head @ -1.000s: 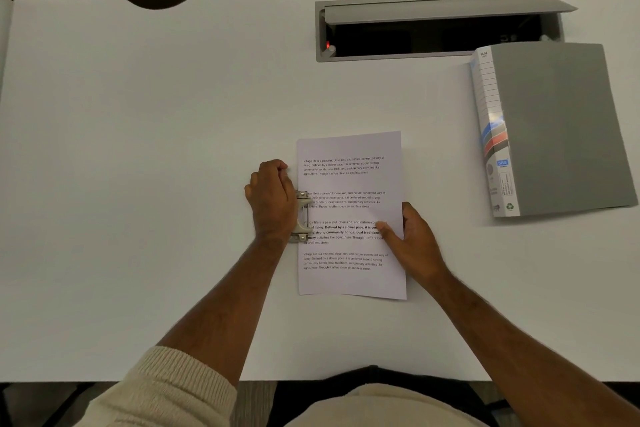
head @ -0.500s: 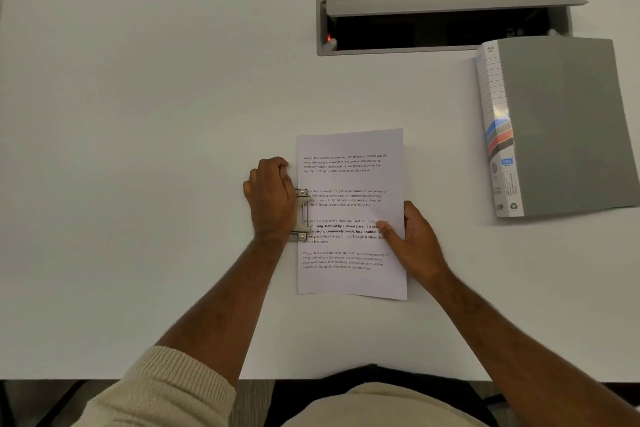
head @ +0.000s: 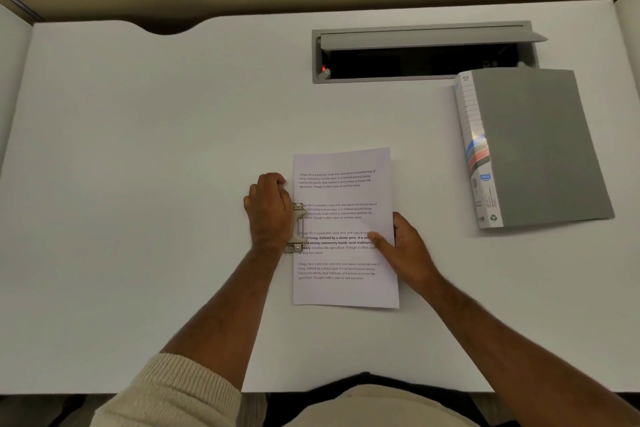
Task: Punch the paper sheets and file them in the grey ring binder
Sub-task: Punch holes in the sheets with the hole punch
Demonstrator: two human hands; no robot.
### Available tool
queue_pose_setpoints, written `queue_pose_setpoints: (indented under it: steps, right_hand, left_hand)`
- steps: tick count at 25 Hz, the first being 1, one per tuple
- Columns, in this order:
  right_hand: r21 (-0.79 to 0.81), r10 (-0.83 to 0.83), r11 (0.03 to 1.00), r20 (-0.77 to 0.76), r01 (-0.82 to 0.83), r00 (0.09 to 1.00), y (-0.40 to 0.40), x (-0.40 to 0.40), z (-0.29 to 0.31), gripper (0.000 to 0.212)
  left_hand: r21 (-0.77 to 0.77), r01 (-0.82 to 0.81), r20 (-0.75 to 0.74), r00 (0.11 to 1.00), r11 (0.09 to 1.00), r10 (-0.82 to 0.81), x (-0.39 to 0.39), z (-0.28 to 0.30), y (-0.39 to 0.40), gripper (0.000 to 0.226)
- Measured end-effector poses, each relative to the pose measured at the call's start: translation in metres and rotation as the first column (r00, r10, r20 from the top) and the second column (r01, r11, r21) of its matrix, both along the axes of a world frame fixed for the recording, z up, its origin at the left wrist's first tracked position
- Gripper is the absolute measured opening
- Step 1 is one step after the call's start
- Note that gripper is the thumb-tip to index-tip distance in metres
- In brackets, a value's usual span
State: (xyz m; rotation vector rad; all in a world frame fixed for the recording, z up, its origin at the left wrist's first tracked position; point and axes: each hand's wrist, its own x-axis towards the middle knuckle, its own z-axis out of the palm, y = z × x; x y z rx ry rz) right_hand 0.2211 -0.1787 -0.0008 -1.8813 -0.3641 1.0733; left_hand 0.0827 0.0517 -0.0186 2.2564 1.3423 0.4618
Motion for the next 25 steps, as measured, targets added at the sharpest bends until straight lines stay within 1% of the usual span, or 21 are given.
queue_pose_setpoints:
  steps: [4, 7, 8, 10, 13, 15, 19, 22, 25]
  right_hand:
    - [0.016, -0.012, 1.000, -0.006, 0.012, 1.000, 0.000, -0.001, 0.001, 0.031]
    - [0.018, -0.008, 1.000, -0.006, 0.008, 1.000, 0.000, -0.001, 0.001, 0.032]
    - [0.020, -0.010, 1.000, -0.005, 0.010, 1.000, -0.001, -0.001, 0.000, 0.032]
    - [0.023, -0.005, 1.000, -0.010, 0.005, 1.000, -0.001, -0.001, 0.000, 0.033]
    - [0.013, 0.011, 1.000, -0.004, -0.011, 1.000, -0.001, 0.000, -0.001, 0.034]
    - [0.016, 0.018, 1.000, -0.003, -0.018, 1.000, -0.002, 0.000, 0.002, 0.035]
    - [0.025, -0.012, 1.000, -0.007, 0.012, 1.000, -0.002, -0.002, 0.006, 0.031]
    - [0.035, -0.049, 0.998, -0.034, 0.050, 0.998, -0.004, -0.001, 0.005, 0.031]
    - [0.043, -0.056, 0.997, -0.041, 0.058, 0.998, -0.007, -0.001, 0.005, 0.034]
  left_hand:
    - [-0.125, -0.060, -0.008, 0.998, 0.990, 0.059, 0.003, 0.009, -0.001, 0.007]
    - [-0.233, -0.102, -0.007, 0.995, 0.967, 0.104, 0.003, 0.018, -0.001, 0.008]
    - [-0.297, -0.145, 0.008, 0.988, 0.944, 0.154, 0.002, 0.020, -0.001, 0.009]
    - [-0.435, -0.243, 0.032, 0.958, 0.867, 0.285, -0.002, 0.024, -0.004, 0.012]
    - [-0.561, -0.280, 0.075, 0.920, 0.779, 0.385, -0.017, 0.031, -0.015, 0.015]
    - [-0.599, -0.256, 0.094, 0.918, 0.759, 0.384, -0.028, 0.040, -0.027, 0.011]
    - [-0.617, -0.160, 0.063, 0.966, 0.770, 0.251, -0.047, 0.046, -0.044, 0.016]
    - [-0.649, -0.150, 0.078, 0.962, 0.746, 0.262, -0.049, 0.045, -0.047, 0.017]
    - [-0.642, -0.159, 0.068, 0.963, 0.750, 0.262, -0.047, 0.048, -0.047, 0.017]
